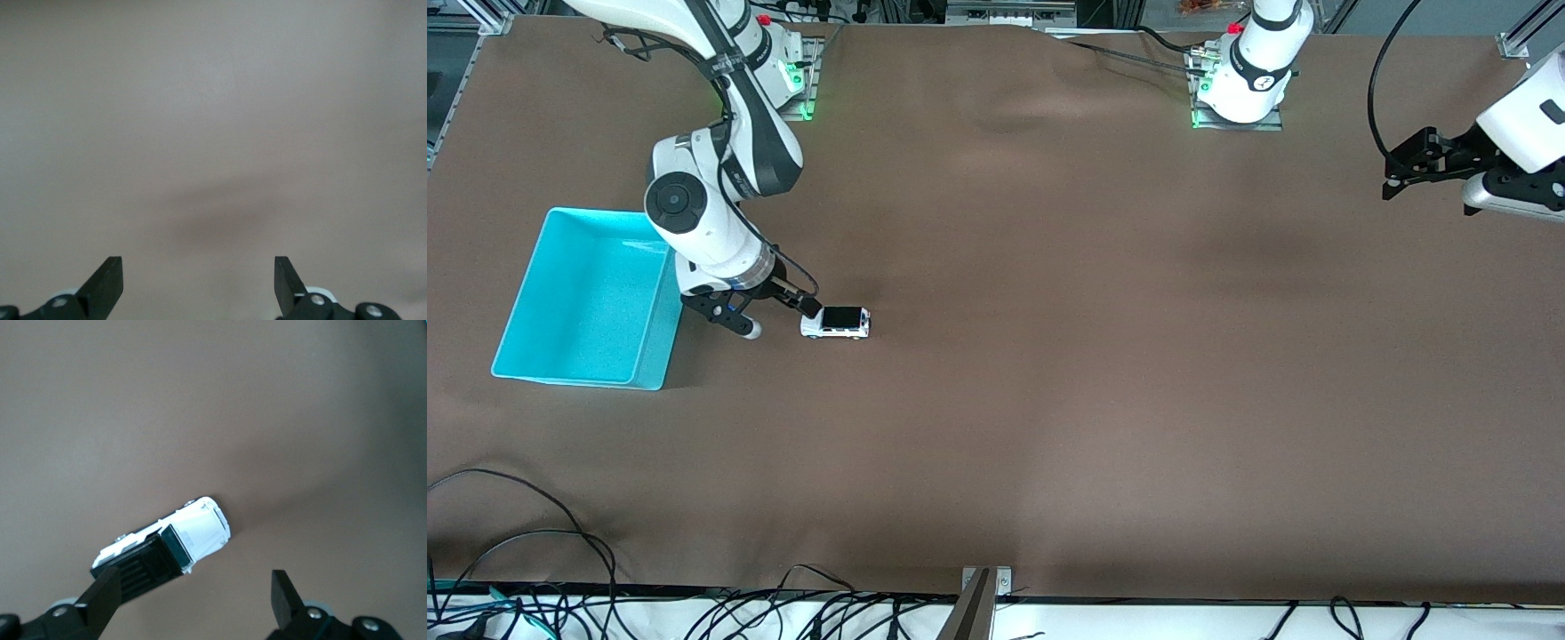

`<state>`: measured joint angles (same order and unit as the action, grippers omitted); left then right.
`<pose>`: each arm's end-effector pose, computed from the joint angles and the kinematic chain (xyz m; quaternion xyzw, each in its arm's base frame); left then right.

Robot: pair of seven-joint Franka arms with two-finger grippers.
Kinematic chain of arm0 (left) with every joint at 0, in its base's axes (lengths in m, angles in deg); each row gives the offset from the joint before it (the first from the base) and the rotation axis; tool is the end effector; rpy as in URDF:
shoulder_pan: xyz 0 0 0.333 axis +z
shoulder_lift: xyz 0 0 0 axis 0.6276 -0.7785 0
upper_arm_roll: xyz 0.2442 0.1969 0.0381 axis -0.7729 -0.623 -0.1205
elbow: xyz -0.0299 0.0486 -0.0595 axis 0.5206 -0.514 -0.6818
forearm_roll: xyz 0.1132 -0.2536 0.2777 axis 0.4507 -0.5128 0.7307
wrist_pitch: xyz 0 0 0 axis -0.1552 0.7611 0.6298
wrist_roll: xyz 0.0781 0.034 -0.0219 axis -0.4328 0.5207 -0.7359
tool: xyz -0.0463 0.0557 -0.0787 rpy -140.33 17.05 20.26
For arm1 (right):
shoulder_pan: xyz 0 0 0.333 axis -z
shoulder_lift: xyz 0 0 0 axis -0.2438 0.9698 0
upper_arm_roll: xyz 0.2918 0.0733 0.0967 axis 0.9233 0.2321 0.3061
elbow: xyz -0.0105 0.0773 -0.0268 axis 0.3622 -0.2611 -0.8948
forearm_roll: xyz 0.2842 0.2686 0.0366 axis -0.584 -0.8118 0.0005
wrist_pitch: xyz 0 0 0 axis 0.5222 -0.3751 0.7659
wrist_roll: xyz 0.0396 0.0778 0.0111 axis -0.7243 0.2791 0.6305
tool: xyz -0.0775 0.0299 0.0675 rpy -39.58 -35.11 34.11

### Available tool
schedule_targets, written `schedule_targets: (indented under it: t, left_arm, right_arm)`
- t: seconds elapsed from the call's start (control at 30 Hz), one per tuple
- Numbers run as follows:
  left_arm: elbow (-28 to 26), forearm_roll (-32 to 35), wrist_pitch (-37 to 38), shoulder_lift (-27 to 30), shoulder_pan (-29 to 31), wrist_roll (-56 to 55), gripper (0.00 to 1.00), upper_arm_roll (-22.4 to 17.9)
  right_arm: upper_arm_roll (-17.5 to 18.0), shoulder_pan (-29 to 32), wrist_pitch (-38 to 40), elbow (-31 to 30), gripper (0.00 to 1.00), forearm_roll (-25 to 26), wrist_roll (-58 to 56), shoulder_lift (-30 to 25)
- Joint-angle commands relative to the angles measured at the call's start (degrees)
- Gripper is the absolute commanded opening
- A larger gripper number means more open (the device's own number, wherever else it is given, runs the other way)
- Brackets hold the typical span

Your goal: Wind and store white jeep toy

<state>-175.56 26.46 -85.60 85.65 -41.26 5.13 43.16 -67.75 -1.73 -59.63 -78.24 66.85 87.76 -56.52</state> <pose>0.5337 -0.0186 0.6255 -0.9947 0.0993 0.0260 0.0053 0.5477 0.1787 0.2839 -0.9635 0.2674 -0.0058 0.0082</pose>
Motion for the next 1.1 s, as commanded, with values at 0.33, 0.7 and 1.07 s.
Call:
schedule_targets:
  t: [0.33, 0.7, 1.07]
  left_arm:
    - [3.24, 0.34, 1.34, -1.77, -0.87, -1.09, 1.00, 0.30]
    - [3.24, 0.25, 1.34, -1.86, -0.52, -1.00, 1.00, 0.22]
    - [3.24, 0.25, 1.34, -1.86, -0.17, -1.00, 1.00, 0.13]
  right_arm:
    - [-0.09, -1.22, -6.47, -1.39, 1.00, -0.14, 27.24, 3.50]
    - [-0.09, -1.74, -7.17, -2.62, 1.00, 0.03, 43.51, 4.56]
    - [0.00, -3.15, -11.04, -2.62, 1.00, 0.03, 48.35, 5.88]
